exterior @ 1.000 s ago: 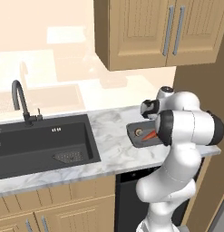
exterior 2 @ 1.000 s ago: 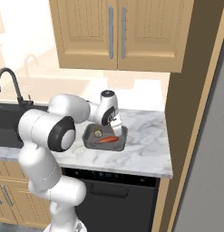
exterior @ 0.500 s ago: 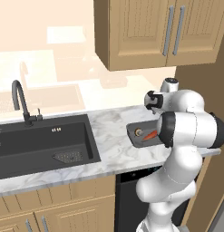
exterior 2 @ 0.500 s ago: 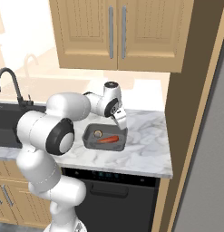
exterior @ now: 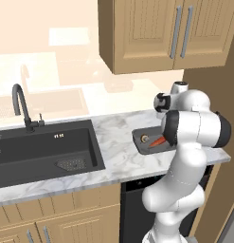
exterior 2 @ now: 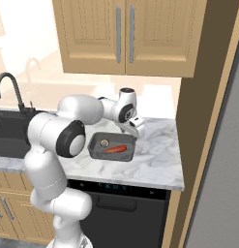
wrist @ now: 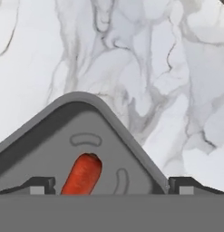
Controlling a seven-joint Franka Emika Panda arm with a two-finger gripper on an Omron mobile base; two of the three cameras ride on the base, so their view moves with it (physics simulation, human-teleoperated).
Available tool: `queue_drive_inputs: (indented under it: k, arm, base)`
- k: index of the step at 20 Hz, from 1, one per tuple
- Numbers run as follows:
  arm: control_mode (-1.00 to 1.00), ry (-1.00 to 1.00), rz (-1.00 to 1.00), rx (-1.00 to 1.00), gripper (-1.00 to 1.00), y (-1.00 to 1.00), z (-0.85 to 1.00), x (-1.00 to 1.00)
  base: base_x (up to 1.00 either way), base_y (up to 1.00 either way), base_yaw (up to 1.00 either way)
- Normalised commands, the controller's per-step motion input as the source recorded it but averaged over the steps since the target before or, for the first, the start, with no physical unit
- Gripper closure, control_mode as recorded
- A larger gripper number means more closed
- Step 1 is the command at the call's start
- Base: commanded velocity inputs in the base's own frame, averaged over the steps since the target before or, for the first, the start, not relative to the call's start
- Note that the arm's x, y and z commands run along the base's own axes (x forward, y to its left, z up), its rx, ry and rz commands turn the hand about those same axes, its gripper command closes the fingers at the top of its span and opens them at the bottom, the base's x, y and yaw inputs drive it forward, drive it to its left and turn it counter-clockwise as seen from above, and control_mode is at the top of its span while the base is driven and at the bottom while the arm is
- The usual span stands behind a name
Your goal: Take the mushroom and carrot out of the freezer and place them in the tupperware container on the counter. Then put the tupperware containing the vegetables back in the freezer.
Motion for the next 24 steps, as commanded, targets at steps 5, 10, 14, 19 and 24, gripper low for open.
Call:
queue_drive_inputs:
  k: [5,10,14,19,24]
  arm:
    - [-1.0,0.05,0.22,0.0,-1.0,-0.04,-0.21,0.0]
    - [-1.0,-0.01,0.1,0.02,-1.0,-0.04,-0.24,0.0]
    - [-1.0,-0.12,0.08,0.0,-1.0,-0.1,-0.26,-0.03]
    - [-1.0,-0.15,0.07,0.0,-1.0,-0.13,-0.21,-0.01]
    - [-1.0,-0.06,0.07,0.0,-1.0,-0.08,-0.24,0.0]
  base:
    - [0.0,0.0,0.0]
    - [0.0,0.0,0.0]
    - [0.0,0.0,0.0]
    - [0.0,0.0,0.0]
    - [0.0,0.0,0.0]
